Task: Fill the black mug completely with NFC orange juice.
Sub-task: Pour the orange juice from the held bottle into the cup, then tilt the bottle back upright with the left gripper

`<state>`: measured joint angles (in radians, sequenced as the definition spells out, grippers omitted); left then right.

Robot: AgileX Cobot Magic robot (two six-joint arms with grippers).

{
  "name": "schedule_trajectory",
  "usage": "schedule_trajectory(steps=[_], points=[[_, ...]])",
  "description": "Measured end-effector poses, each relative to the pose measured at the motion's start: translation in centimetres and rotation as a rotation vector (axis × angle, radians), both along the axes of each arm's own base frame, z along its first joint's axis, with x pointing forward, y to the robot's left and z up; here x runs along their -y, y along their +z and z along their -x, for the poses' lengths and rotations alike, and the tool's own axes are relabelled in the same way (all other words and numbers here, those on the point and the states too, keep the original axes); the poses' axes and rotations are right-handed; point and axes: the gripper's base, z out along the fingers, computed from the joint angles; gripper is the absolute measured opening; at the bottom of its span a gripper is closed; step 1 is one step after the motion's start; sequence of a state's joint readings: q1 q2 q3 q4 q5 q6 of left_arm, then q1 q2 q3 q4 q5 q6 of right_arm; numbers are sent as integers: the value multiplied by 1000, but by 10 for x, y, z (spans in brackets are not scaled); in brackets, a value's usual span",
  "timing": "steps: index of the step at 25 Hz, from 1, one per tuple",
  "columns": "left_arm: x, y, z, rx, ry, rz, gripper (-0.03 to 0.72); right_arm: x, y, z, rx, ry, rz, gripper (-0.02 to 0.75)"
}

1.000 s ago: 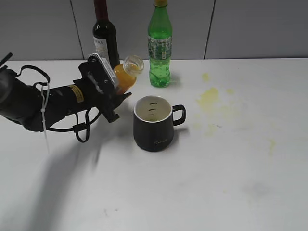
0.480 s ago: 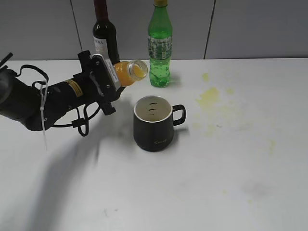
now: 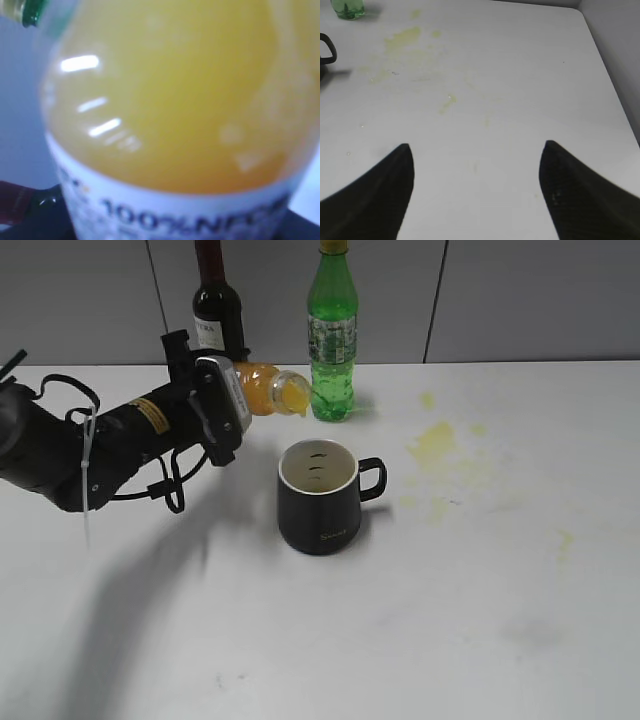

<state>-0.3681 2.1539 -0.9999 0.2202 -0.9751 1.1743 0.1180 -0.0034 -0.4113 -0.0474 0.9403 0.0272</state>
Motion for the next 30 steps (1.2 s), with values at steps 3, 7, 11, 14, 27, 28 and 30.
schedule_trajectory(steps=[3, 7, 11, 14, 27, 28, 30], points=[[0, 3, -1, 50, 3, -14, 466, 0, 0, 0, 0, 0, 0, 592], [0, 6, -1, 98, 0, -27, 466, 0, 0, 0, 0, 0, 0, 592], [0, 7, -1, 121, -1, -56, 466, 0, 0, 0, 0, 0, 0, 592], [0, 8, -1, 143, -2, -62, 466, 0, 0, 0, 0, 0, 0, 592], [-1, 10, -1, 202, 6, -116, 466, 0, 0, 0, 0, 0, 0, 592], [-1, 11, -1, 205, 7, -117, 466, 0, 0, 0, 0, 0, 0, 592], [-1, 11, -1, 213, 11, -116, 466, 0, 0, 0, 0, 0, 0, 592]])
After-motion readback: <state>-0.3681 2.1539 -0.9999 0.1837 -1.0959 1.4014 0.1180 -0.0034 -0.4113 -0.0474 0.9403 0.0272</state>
